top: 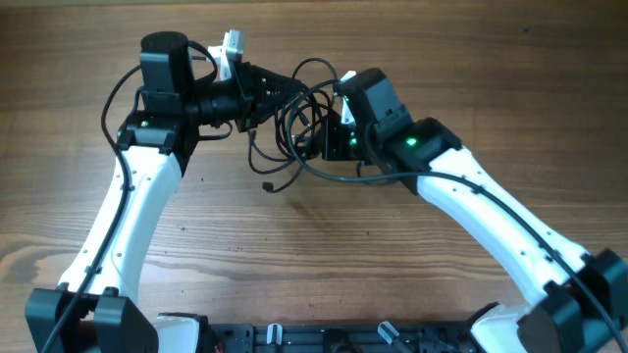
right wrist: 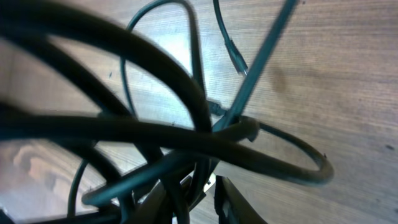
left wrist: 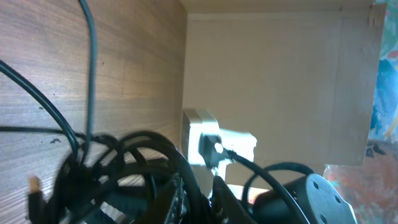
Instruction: Untangle cables
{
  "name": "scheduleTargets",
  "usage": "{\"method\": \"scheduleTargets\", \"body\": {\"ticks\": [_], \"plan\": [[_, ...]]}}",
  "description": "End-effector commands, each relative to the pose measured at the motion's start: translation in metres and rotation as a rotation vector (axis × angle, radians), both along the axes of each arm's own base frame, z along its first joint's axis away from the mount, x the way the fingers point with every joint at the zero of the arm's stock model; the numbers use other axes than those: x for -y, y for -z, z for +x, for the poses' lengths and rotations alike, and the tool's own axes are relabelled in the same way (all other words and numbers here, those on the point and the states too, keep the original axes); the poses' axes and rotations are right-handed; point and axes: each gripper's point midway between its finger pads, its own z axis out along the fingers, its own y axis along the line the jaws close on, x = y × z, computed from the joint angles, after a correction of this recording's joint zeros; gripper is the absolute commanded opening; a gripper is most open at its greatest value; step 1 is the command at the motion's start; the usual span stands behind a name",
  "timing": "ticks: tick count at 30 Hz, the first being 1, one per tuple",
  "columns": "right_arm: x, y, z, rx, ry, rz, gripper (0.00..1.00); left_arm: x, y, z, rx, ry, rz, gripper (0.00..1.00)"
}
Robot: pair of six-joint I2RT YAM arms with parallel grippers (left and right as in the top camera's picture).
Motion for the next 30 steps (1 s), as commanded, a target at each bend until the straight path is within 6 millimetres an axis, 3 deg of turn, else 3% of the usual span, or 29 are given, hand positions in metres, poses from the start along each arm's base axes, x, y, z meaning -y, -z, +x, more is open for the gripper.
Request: {"method": "scheduleTargets", "body": {"ticks": [1,3,5,8,10,11,12,13,14,15,17,18,20,21,23,25,27,30], "plan": [[0.000,0.021,0.013,-0.037,0.084,-0.024,0.23,0.004,-0.011,-0.006,0.005,0.033,-0.030,0.17],[0.002,0.028,0.016,-0.041,0.099,-0.047,0.19,0.004,-0.011,-0.006,0.004,0.033,-0.030,0.17],[0.015,0.033,0.021,-0.024,0.145,-0.108,0.04,0.004,-0.011,-0.006,0.005,0.033,-0.029,0.19],[0.025,0.036,0.015,-0.044,0.126,-0.143,0.04,-0.002,-0.003,0.005,0.126,-0.005,0.059,0.22],[0.018,0.035,-0.005,-0.106,-0.004,-0.108,0.04,-0.044,0.060,0.026,0.022,-0.256,0.386,0.36],[0.019,0.037,-0.012,-0.140,-0.015,-0.102,0.04,-0.067,0.082,0.028,-0.042,-0.357,0.518,0.52],[0.020,0.039,-0.016,-0.162,-0.021,-0.104,0.04,-0.088,0.097,0.028,-0.083,-0.441,0.634,0.72],[0.020,0.040,-0.021,-0.183,-0.023,-0.104,0.04,-0.112,0.107,0.028,-0.105,-0.530,0.758,0.85],[0.019,0.041,-0.023,-0.196,-0.024,-0.097,0.04,-0.131,0.111,0.028,-0.094,-0.579,0.856,0.89],[0.017,0.039,-0.024,-0.206,-0.025,-0.078,0.04,-0.140,0.112,0.030,-0.038,-0.564,0.945,0.87],[0.016,0.039,-0.023,-0.226,0.018,-0.055,0.04,-0.130,0.110,0.029,0.011,-0.483,0.934,0.80],[0.013,0.036,-0.019,-0.225,0.049,-0.028,0.04,-0.110,0.108,0.025,0.035,-0.384,0.858,0.75],[0.007,0.028,-0.006,-0.183,0.087,0.016,0.04,-0.071,0.110,-0.003,-0.042,-0.209,0.686,0.66],[0.006,0.024,0.005,-0.144,0.118,0.028,0.04,-0.058,0.119,-0.027,-0.208,-0.190,0.643,0.65],[0.012,0.022,0.016,-0.104,0.172,0.013,0.04,-0.043,0.126,-0.044,-0.304,-0.170,0.617,0.58],[0.013,0.022,0.018,-0.093,0.181,0.006,0.04,-0.029,0.133,-0.054,-0.373,-0.165,0.583,0.54],[0.014,0.022,0.018,-0.088,0.176,0.001,0.04,-0.024,0.144,-0.058,-0.424,-0.189,0.565,0.57],[0.013,0.021,0.018,-0.075,0.155,-0.007,0.04,-0.022,0.166,-0.048,-0.496,-0.278,0.525,0.54]]}}
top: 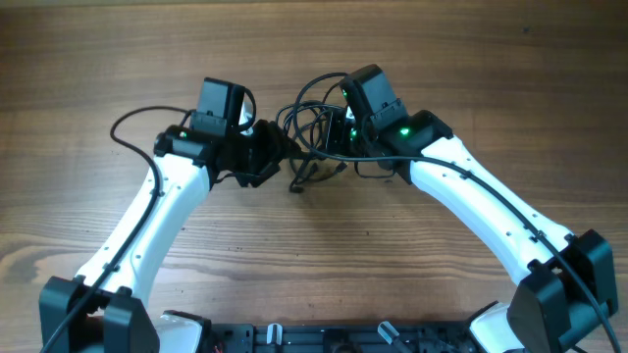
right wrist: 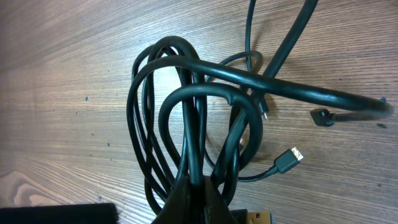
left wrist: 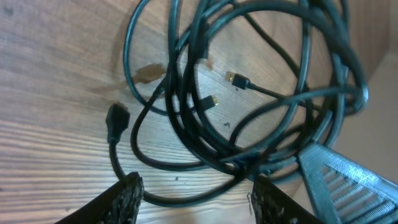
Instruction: Untangle cables
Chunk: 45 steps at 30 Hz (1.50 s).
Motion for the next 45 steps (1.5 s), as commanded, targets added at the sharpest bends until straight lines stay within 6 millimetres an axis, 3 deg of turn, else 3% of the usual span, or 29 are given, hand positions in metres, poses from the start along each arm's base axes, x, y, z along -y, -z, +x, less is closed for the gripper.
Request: {"method": "scheduleTargets", "body": {"ticks": [1,5,8,9,11,13,17,19,23,25,27,29,32,35,37,40,41,43,45], "plan": [[0.002,-0.001,0.005,0.023,0.005,-0.015,0.04,0.004,0.026,0.007,-0.086,-0.130,-0.050,0.52],[0.002,0.000,0.004,0.021,0.005,-0.017,0.04,0.018,0.041,0.006,-0.137,-0.132,-0.062,0.46],[0.002,0.000,0.004,0.021,0.001,-0.019,0.04,0.035,0.041,0.010,-0.111,-0.111,-0.081,0.43],[0.002,0.000,0.004,0.025,-0.005,-0.023,0.04,0.037,0.039,0.013,-0.090,-0.107,-0.082,0.36],[0.003,0.001,0.003,0.023,-0.011,-0.029,0.04,0.031,0.042,0.018,-0.067,-0.127,-0.046,0.29],[0.006,0.004,0.001,0.014,-0.011,-0.048,0.04,0.023,0.046,0.022,-0.047,-0.151,0.001,0.04],[0.025,0.014,-0.004,-0.027,0.029,-0.122,0.04,0.008,0.050,0.032,0.058,-0.105,0.117,0.04],[0.048,0.021,-0.004,-0.062,0.102,-0.178,0.04,0.005,0.046,0.041,0.128,-0.055,0.139,0.04],[0.104,0.030,0.003,-0.133,0.196,-0.242,0.04,-0.031,0.024,0.063,0.223,-0.113,0.141,0.04],[0.124,0.031,0.009,-0.138,0.221,-0.257,0.04,-0.048,0.014,0.068,0.269,-0.115,0.163,0.04],[0.162,0.031,0.021,-0.143,0.273,-0.257,0.04,-0.081,-0.001,0.074,0.312,-0.169,0.184,0.04],[0.189,0.030,0.027,-0.161,0.305,-0.200,0.04,-0.093,-0.006,0.075,0.329,-0.173,0.183,0.04],[0.208,0.027,0.032,-0.172,0.326,-0.115,0.04,-0.100,-0.005,0.074,0.322,-0.176,0.188,0.04],[0.205,0.023,0.032,-0.150,0.233,-0.068,0.04,-0.101,-0.004,0.073,0.324,-0.166,0.194,0.04],[0.211,0.026,0.028,-0.169,0.247,-0.091,0.04,-0.117,-0.001,0.076,0.340,-0.178,0.282,0.04],[0.249,0.031,0.022,-0.218,0.378,-0.133,0.04,-0.178,0.005,0.077,0.315,-0.342,0.490,0.04],[0.256,0.031,0.021,-0.225,0.394,-0.114,0.04,-0.192,-0.002,0.081,0.333,-0.383,0.491,0.04],[0.263,0.029,0.021,-0.220,0.387,-0.077,0.04,-0.192,-0.028,0.091,0.412,-0.387,0.409,0.04],[0.250,0.023,0.024,-0.182,0.287,-0.012,0.04,-0.186,-0.064,0.100,0.532,-0.378,0.333,0.04]]}}
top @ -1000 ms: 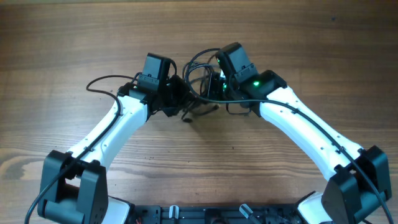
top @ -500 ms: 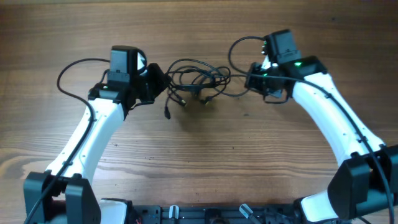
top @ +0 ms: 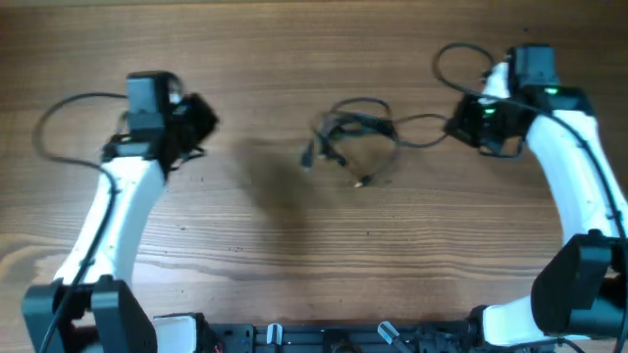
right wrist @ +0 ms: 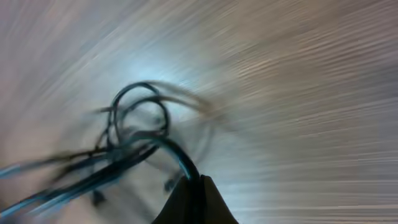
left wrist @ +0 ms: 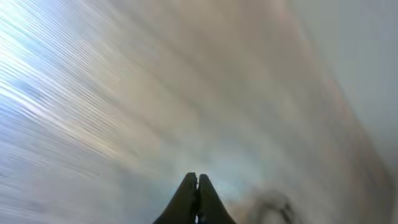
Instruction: Untangle cables
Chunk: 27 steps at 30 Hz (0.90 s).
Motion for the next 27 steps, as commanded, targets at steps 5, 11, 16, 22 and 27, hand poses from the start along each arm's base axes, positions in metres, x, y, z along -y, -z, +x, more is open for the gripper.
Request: {"method": "scheduleTargets", "body": {"ticks": [5,11,16,22,27], "plan": [[-0.066,-0.026,-0.006,0.157,-0.372,0.217,0.04,0.042,-0.078,-0.002,0.214,0.206,-0.162,0.04],[-0.167,-0.060,-0.037,0.269,-0.719,0.343,0.05,0.120,-0.081,-0.017,0.225,0.413,-0.157,0.10],[-0.120,-0.054,-0.015,0.198,-0.417,0.072,0.41,0.122,-0.083,-0.016,0.238,0.419,-0.160,0.16],[-0.019,-0.023,-0.007,0.042,-0.015,-0.257,1.00,0.179,-0.044,-0.032,0.125,0.556,-0.176,0.27],[-0.002,-0.022,-0.006,0.048,-0.040,-0.268,1.00,0.273,0.032,-0.066,0.007,0.822,-0.139,0.49]]}}
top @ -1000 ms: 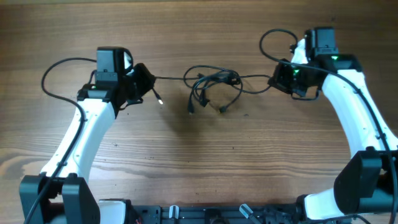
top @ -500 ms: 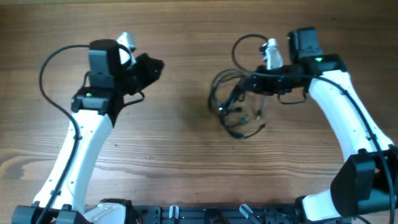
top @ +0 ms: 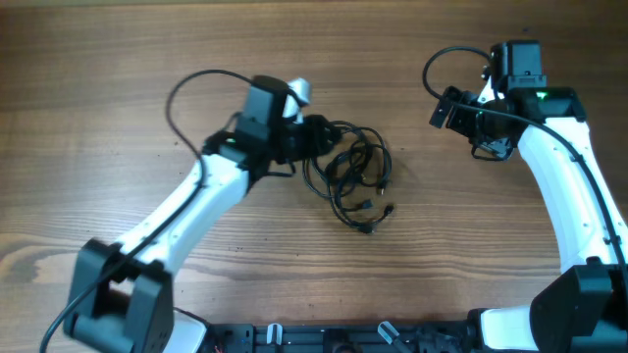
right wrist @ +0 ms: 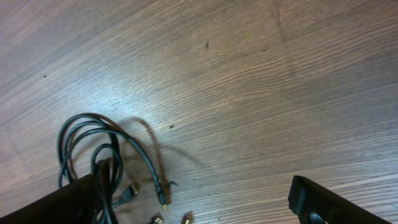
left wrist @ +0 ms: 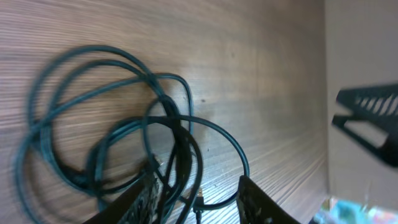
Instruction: Untangle cables
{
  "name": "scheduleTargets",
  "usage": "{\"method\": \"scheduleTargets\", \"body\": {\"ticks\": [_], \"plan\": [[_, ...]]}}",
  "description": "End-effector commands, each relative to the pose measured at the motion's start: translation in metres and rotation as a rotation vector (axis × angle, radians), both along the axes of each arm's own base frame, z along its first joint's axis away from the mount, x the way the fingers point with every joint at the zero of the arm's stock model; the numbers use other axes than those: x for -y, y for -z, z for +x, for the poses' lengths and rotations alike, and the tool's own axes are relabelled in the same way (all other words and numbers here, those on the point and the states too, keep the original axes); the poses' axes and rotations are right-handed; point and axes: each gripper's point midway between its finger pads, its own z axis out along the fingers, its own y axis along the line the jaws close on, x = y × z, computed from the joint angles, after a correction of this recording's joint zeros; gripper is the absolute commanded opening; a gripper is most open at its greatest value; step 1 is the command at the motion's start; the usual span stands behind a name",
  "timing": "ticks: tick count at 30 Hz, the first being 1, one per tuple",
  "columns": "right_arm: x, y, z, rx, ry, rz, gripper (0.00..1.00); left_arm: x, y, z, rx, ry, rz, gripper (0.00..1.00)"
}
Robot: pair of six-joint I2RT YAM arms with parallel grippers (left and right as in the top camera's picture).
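Observation:
A tangle of black cables lies on the wooden table near the middle, with loose plug ends at its front right. My left gripper reaches into the tangle's left side. In the left wrist view its gripper is open, with several strands of the cables running between the fingers. My right gripper hovers open to the right, apart from the tangle. The right wrist view has its gripper spread wide over bare wood, the cables at lower left.
The wooden table fills the overhead view. Each arm's own black wire loops off its wrist, one at the left and one at the right. The arm bases sit along the front edge.
My left gripper was shut and empty at the far left; now it is open in the tangle. My right gripper was shut on a stretched strand; now it is open, and the strand lies with the bundle.
First both grippers were close together in the tangle at the back middle. Then the left was open beside it while the right was shut on the bundle. Later the arms stood far apart, the right holding a strand. Now the right is empty and the left is at the bundle.

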Motion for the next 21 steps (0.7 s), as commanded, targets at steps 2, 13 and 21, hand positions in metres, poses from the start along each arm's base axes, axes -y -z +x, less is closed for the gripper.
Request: {"method": "scheduleTargets", "body": {"ticks": [2,13,21], "plan": [[0.003,-0.001,0.001,0.009,-0.036,-0.031,1.00,0.038,0.064,-0.018,-0.050,0.104,0.111,0.58],[-0.036,-0.009,0.001,0.055,-0.248,0.128,0.96,0.041,0.130,-0.028,-0.129,0.109,0.239,0.04],[-0.167,-0.080,-0.008,0.398,-0.847,0.537,0.83,0.048,-0.068,-0.019,0.386,0.289,0.000,0.04]]}}
